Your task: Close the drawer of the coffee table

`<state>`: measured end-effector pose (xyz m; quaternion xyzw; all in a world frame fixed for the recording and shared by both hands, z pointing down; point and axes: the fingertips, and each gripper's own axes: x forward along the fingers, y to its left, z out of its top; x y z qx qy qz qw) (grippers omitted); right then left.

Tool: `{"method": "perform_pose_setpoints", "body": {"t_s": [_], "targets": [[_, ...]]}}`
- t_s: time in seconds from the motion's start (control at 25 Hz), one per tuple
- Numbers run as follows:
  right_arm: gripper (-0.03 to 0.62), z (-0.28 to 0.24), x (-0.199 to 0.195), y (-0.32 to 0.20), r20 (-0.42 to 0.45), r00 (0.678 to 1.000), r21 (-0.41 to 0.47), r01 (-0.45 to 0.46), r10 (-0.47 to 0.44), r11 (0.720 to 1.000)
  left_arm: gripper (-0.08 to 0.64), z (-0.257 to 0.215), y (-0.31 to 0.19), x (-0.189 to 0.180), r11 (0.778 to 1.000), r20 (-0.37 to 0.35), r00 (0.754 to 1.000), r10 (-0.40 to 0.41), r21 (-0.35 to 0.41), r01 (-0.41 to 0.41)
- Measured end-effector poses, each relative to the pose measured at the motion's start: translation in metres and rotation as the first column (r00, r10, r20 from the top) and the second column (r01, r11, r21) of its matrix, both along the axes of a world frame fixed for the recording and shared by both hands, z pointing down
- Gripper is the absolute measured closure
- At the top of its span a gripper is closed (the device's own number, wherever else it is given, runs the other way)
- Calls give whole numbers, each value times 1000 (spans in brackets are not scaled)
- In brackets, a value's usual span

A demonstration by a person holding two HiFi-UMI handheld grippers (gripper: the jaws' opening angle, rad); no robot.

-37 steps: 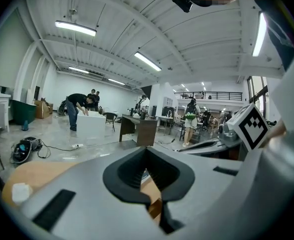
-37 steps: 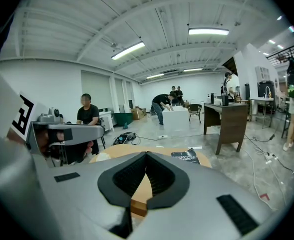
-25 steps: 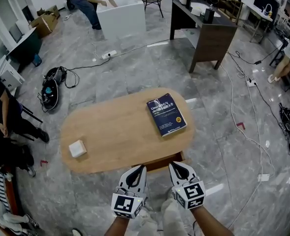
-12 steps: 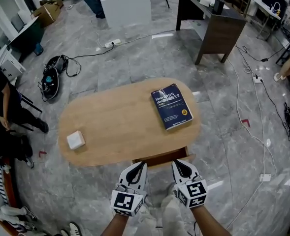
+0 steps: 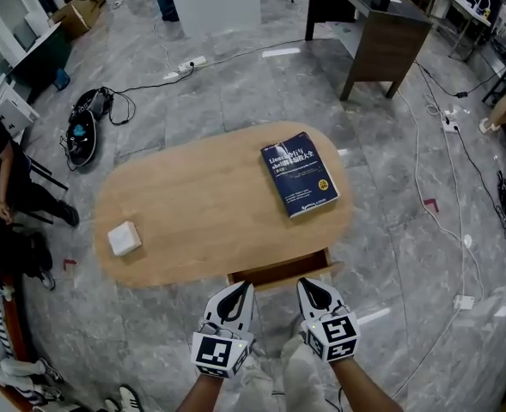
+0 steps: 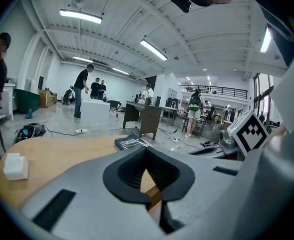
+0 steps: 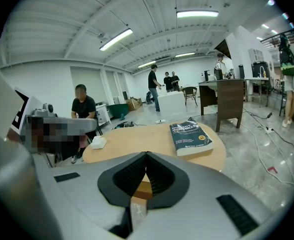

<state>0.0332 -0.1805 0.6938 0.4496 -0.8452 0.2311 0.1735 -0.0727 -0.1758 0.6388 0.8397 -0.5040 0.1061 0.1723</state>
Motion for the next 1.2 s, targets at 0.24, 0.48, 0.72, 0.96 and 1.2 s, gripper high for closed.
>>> {"method": "perform_pose_setpoints", "body": {"t_s": [0.24, 0.48, 0.72, 0.96, 1.2], "targets": [[580, 20, -4, 1, 0, 1000, -10, -6, 6, 1000, 561, 19, -3, -2, 1000, 0, 1000, -7, -13, 7], [581, 41, -1, 1, -5, 1000, -32, -31, 31, 999, 561, 32, -8, 0, 1000, -3, 1000, -1, -23, 1], [580, 63, -2, 5, -22, 999, -60, -46, 45, 997, 561, 45, -4, -4, 999, -1, 1000, 2, -42, -2], [581, 93, 1, 3, -67, 996, -79, -58, 53, 995, 561, 53, -8, -8, 999, 3, 1000, 0, -51, 0], [580, 121, 6, 3, -108, 993, -102, -65, 53, 993, 561, 60, -15, -10, 999, 6, 1000, -9, -53, 9]]}}
